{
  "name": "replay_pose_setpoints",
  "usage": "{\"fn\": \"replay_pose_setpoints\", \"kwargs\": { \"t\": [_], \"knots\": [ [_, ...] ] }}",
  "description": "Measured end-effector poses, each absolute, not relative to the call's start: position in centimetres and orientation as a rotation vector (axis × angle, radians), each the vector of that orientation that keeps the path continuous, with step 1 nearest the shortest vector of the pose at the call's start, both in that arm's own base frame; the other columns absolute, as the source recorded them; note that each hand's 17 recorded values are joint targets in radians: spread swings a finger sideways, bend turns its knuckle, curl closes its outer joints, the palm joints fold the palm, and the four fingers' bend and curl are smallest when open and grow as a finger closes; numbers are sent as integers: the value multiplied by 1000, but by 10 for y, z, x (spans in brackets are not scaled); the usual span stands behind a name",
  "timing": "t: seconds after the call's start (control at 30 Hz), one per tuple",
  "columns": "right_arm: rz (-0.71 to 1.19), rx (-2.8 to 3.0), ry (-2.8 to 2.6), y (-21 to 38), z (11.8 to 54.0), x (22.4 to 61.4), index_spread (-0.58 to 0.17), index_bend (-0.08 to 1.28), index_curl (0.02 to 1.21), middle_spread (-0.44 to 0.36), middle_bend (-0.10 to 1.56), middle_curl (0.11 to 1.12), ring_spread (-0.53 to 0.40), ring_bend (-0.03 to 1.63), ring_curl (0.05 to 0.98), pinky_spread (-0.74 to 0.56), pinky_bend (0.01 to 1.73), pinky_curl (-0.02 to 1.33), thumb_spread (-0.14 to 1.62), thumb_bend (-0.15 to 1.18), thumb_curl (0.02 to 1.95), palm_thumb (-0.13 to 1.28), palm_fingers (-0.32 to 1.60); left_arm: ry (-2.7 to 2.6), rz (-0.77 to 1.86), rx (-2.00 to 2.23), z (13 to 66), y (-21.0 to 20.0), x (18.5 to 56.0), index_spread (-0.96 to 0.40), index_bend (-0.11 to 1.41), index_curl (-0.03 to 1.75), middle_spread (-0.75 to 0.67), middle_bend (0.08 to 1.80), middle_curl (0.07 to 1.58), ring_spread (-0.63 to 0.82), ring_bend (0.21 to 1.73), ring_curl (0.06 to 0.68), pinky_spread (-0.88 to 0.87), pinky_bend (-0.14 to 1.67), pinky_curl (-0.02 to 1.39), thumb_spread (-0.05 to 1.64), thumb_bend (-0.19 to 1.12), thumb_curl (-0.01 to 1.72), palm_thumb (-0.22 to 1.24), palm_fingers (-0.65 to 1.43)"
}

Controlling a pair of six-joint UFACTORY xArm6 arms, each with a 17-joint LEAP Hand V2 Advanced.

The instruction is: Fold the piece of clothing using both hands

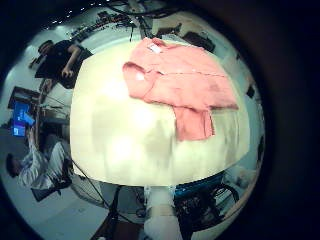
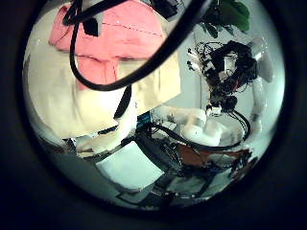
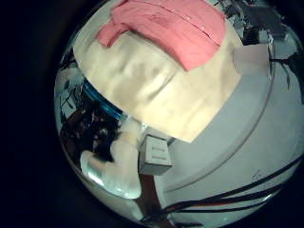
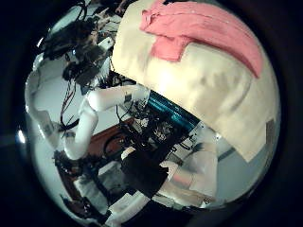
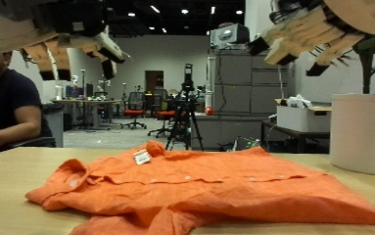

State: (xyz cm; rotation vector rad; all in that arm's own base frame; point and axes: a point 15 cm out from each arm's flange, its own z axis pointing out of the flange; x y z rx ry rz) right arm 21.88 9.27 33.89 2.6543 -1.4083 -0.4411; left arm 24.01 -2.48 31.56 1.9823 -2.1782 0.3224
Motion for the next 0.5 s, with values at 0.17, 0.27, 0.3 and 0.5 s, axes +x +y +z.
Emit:
{"fn": "replay_pose_setpoints", "kwargs": {
  "t": [0.17, 0.27, 0.3, 0.5],
  "knots": [
    [-432, 2663, -1412, 93, 342, 218, -359, 202, 385, 56, 183, 284, 229, 198, 235, 409, 186, 252, 1169, -20, 221, 194, 298, -2182, 310, 1995, 313, -20, 244, -302, 669, 481, 83, 232, 348, 393, 362, 188, 402, 159, 169, 975, -33, 343, 342, 341],
    [-437, 2661, -1408, 93, 340, 218, -359, 202, 385, 56, 182, 285, 229, 198, 235, 409, 186, 251, 1164, -20, 221, 191, 298, -2172, 303, 2009, 312, -16, 244, -303, 680, 484, 57, 231, 348, 392, 360, 186, 397, 162, 166, 970, -32, 338, 338, 348],
    [-437, 2659, -1408, 92, 340, 218, -359, 202, 385, 56, 182, 285, 229, 198, 235, 409, 186, 251, 1163, -19, 221, 190, 298, -2172, 302, 2009, 312, -16, 244, -307, 677, 484, 50, 234, 349, 391, 360, 186, 396, 162, 165, 970, -32, 335, 334, 348],
    [-435, 2659, -1414, 92, 340, 218, -359, 203, 384, 57, 181, 285, 229, 197, 234, 408, 188, 250, 1160, -19, 221, 188, 300, -2196, 281, 1964, 307, -26, 242, -302, 670, 482, 24, 269, 359, 369, 366, 184, 379, 160, 157, 963, -30, 327, 331, 383]
  ]
}}
